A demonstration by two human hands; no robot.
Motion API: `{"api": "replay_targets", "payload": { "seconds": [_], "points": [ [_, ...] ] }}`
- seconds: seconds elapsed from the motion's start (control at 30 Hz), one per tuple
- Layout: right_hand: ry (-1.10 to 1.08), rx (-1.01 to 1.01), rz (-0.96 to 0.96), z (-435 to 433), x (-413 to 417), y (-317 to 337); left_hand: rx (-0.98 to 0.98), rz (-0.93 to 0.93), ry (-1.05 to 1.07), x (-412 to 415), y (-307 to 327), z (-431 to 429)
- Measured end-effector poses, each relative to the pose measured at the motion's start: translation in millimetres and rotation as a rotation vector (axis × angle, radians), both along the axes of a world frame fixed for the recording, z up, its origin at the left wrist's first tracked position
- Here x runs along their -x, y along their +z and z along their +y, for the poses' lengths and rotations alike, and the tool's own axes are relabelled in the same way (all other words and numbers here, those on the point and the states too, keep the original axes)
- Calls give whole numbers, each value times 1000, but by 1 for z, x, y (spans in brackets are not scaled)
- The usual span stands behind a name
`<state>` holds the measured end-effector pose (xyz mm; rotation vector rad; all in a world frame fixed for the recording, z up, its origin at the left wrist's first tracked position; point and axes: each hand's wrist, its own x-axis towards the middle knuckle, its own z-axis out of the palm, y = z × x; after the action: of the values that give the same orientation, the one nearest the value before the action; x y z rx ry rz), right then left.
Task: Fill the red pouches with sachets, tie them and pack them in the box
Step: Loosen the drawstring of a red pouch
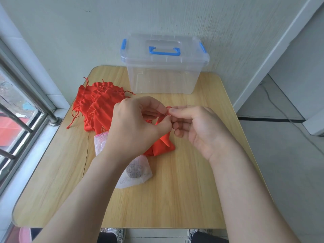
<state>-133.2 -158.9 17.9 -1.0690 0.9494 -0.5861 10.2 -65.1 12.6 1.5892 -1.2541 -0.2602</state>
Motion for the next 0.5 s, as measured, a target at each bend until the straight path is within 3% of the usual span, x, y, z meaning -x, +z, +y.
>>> {"api": "replay_targets", "payload": {
  "seconds": [0.33,0.5],
  "points": [
    [-14,163,163,-1,2,-1,-14,-238,16,-5,-9,-3],
    [8,237,228,1,4,0,-140,-255,-39,-2,-10,-3]
  ]
}}
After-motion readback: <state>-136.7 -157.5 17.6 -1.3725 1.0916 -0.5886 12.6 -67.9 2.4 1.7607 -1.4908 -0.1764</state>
